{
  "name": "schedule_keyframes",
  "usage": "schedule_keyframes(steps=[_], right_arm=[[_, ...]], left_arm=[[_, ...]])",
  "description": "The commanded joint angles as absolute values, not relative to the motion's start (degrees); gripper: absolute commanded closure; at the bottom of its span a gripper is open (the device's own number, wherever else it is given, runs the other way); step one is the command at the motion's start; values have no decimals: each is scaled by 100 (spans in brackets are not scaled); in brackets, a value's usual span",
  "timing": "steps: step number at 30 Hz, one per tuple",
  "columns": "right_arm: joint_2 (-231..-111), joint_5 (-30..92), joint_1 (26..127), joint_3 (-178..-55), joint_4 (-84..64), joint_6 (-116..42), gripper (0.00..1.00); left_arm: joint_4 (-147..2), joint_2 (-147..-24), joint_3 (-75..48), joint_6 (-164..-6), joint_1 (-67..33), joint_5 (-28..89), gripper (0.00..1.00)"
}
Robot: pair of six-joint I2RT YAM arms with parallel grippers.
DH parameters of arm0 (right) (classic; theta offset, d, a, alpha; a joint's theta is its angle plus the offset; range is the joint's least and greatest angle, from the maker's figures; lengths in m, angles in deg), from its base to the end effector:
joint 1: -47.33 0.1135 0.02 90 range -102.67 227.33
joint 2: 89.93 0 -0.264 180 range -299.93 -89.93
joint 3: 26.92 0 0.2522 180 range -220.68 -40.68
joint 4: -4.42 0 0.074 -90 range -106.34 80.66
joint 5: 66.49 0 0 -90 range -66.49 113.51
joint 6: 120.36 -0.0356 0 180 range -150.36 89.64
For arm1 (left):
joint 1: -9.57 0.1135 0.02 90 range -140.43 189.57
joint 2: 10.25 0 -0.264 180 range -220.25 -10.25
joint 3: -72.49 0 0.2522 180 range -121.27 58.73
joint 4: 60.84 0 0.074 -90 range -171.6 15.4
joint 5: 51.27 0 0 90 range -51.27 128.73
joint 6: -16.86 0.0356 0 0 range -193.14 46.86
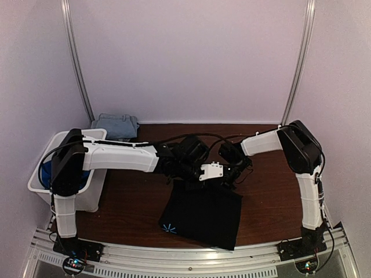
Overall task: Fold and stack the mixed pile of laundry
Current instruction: Adjust the square-folded T-shirt at the center of the board.
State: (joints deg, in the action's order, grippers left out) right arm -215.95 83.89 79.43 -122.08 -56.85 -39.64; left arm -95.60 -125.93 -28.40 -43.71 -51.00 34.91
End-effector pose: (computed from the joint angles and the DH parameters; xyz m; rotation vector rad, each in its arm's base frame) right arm 0.3125 0.2326 0.1061 0.4541 -2.3826 -1.3041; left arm 0.2187 -0.3925 0.2037 1.7605 1.7178 -0.3222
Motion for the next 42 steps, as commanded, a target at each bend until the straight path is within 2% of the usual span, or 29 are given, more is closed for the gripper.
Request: schedule_keyframes(steps=[1,5,8,13,16,19,25,28,36,42], right_arm=[[-21579,7818,7848,-12549,-5751,-4009,92],[-21298,7687,7682,-12853,-5968,-4088,79],[-21006,7518,7544,-12963,-6135,-4162,66],[-20259,7304,7125,-12824,-6161,-4385,51],[-19592,7240,6897,-12458,-6050,-4383,45],[-18840,7180,6795,-11768,-5730,-4447,39],[-17853,7175,6800,-10192,-5004,-4831,33],[-17698,7027,6873,-9881,-5006,-4703,31],[-17989,6657,7106,-9741,-5153,-4410,25],[-18414,6558,7313,-9979,-5044,-4328,29]], left_arm=[[-9102,-12633,-2917,-4376,-5069,3283,99],[-9108,-12544,-2851,-4375,-5078,3180,94],[-9009,-12387,-2766,-4577,-5072,3286,83],[-9078,-11851,-2525,-5054,-5022,3024,66],[-9246,-11502,-2185,-5667,-4871,2938,63],[-9274,-11095,-1713,-6607,-4328,2334,61],[-9325,-10817,-1047,-7563,-3323,1716,59],[-9311,-10899,-765,-7770,-2979,1346,58],[-9349,-11283,-592,-7986,-2726,1096,54],[-9310,-11625,-585,-8108,-2676,928,52]])
